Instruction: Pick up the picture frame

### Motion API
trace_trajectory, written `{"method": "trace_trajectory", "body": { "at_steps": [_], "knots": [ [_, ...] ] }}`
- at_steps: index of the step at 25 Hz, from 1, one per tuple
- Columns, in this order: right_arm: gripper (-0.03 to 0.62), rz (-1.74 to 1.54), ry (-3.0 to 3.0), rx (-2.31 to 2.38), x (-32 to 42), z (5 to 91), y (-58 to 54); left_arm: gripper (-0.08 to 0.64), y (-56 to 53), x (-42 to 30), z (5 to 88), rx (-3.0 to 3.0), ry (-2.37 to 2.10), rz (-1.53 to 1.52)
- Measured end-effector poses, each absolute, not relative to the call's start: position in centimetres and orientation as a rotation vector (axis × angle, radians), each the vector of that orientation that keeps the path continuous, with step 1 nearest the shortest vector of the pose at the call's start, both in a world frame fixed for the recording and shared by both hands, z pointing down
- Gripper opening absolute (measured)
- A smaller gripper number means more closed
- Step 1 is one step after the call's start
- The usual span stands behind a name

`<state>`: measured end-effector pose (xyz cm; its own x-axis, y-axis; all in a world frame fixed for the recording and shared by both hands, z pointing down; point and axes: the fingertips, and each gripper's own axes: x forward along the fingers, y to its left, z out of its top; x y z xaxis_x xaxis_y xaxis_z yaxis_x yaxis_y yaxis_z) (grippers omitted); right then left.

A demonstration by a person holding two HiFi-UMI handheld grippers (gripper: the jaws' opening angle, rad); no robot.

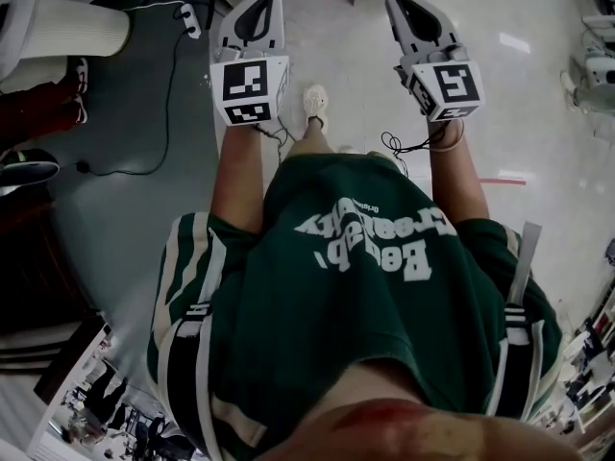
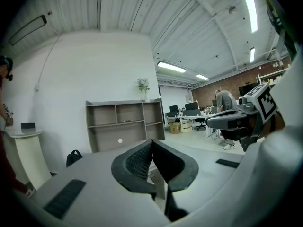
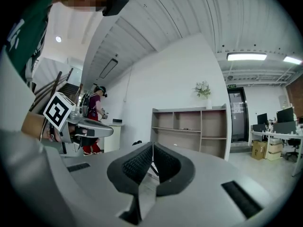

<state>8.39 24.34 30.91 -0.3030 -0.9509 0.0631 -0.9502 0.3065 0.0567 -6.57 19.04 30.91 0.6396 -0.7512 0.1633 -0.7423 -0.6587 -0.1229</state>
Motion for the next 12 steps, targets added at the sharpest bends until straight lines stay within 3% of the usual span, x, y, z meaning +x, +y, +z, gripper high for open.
{"method": "trace_trajectory", "body": {
  "at_steps": [12],
  "knots": [
    [0.034, -0.009, -2.467, 1.862, 9.9, 29.0, 12.4, 0.019, 7.1, -5.3, 29.1, -2.797, 1.259, -0.299]
  ]
}}
